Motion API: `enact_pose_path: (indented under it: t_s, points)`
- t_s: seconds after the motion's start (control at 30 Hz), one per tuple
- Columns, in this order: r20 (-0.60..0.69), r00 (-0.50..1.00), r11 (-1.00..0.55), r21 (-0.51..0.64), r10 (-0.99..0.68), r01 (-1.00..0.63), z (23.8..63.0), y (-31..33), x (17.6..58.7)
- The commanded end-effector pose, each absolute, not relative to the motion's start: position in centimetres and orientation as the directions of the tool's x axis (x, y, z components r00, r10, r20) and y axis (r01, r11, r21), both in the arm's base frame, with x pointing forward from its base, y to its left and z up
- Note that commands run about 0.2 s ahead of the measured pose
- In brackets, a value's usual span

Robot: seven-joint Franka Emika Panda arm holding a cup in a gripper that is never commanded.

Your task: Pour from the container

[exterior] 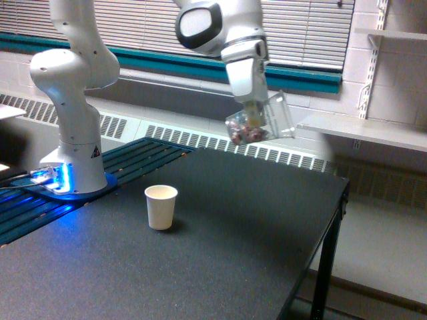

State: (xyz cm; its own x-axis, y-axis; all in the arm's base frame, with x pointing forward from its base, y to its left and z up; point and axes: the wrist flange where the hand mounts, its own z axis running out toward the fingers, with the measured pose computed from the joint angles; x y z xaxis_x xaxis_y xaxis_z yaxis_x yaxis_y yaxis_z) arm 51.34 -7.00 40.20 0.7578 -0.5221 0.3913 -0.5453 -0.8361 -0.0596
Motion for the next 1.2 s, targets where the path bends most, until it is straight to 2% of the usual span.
enact_pose_path:
  t_s: [0.03, 0.5, 1.2]
  points:
    - [0.383, 0.774, -0.847, -0.045, -0.504, -0.529, 39.2, -5.7, 48.8]
    - [0.326, 0.809, -0.855, 0.005, -0.489, -0.519, 35.3, -4.1, 42.3]
    - [0.263, 0.831, -0.853, 0.05, -0.491, -0.52, 32.2, -1.9, 34.8]
